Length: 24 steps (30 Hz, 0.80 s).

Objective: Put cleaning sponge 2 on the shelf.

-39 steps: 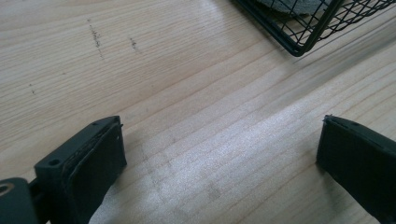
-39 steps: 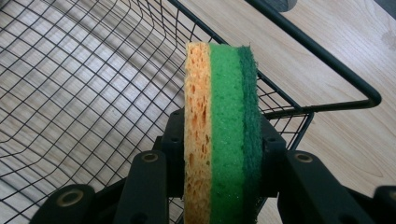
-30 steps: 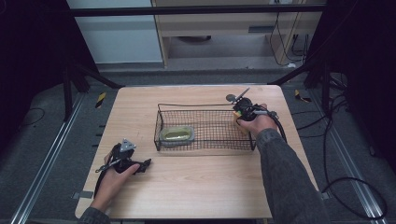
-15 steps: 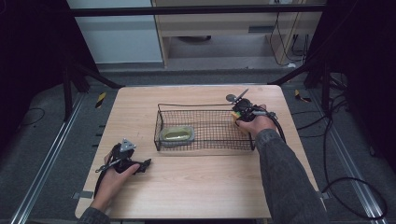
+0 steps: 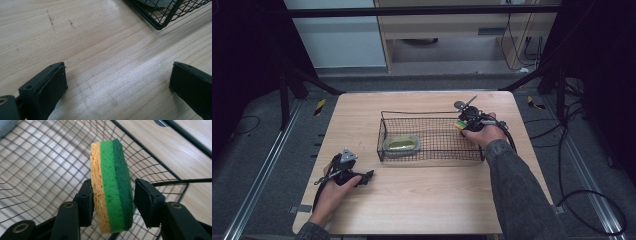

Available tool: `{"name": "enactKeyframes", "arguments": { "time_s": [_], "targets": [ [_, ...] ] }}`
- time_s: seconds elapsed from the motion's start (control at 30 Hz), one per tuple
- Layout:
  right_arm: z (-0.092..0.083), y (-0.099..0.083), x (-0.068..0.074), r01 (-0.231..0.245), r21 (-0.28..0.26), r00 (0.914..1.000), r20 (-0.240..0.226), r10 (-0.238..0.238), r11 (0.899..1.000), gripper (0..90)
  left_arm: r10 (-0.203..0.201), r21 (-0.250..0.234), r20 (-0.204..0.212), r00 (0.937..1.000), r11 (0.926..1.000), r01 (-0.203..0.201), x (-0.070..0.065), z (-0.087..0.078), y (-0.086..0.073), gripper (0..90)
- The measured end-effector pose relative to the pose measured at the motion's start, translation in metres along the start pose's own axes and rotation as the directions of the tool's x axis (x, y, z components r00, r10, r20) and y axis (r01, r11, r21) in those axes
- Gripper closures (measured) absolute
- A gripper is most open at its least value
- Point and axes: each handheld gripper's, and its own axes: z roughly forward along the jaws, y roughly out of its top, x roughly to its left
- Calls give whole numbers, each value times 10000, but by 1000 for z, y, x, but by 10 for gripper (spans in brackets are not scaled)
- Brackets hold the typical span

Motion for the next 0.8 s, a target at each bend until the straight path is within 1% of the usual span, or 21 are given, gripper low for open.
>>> {"name": "enactKeyframes", "arguments": {
  "time_s": [0.03, 0.07, 0.13, 0.2, 0.23, 0.43, 0.53, 0.63, 0.67, 0.8],
  "targets": [
    [0, -1, 2, 58, -5, 10000, -74, -58, 10000, 517, 2, 4, -2, 10000, 10000, -2, 0, 0, 0, 1],
    [-1, -1, 4, 3, -3, 9999, -134, -3, 10000, 517, 3, 3, -1, 10000, 10000, -3, 0, 0, 0, 1],
    [-1, -2, 7, 91, -32, 9998, -173, -91, 10000, 518, 4, 2, -2, 10000, 10000, -4, 0, 0, 0, 1],
    [-2, -4, 10, 56, -41, 9996, -264, -57, 10000, 516, 3, -1, 0, 10000, 10000, -3, 0, 0, 0, 1],
    [-2, -5, 11, 149, -39, 9996, -246, -150, 9999, 513, -30, -31, 0, 10000, 10000, 30, 0, 0, 0, 1],
    [-2, -10, 17, 166, 45, 9991, -393, -164, 9999, 496, -11, -3, -2, 10000, 10000, 11, 0, 0, 0, 1],
    [-3, -10, 19, 90, 63, 9988, -478, -87, 9999, 483, -12, -4, 3, 10000, 10000, 12, 0, 0, 0, 1],
    [-4, -10, 20, -95, 15, 9978, -658, 96, 10000, 447, -36, -32, 11, 10000, 10000, 36, 0, 0, 0, 1],
    [-4, -10, 21, -81, 49, 9979, -635, 84, 10000, 443, -35, -35, 14, 10000, 10000, 35, 0, 0, 0, 1],
    [-9, -9, 26, -93, -137, 9963, -858, 81, 9999, 428, -28, -36, 16, 10000, 10000, 28, 0, 0, 0, 1]
  ]
}}
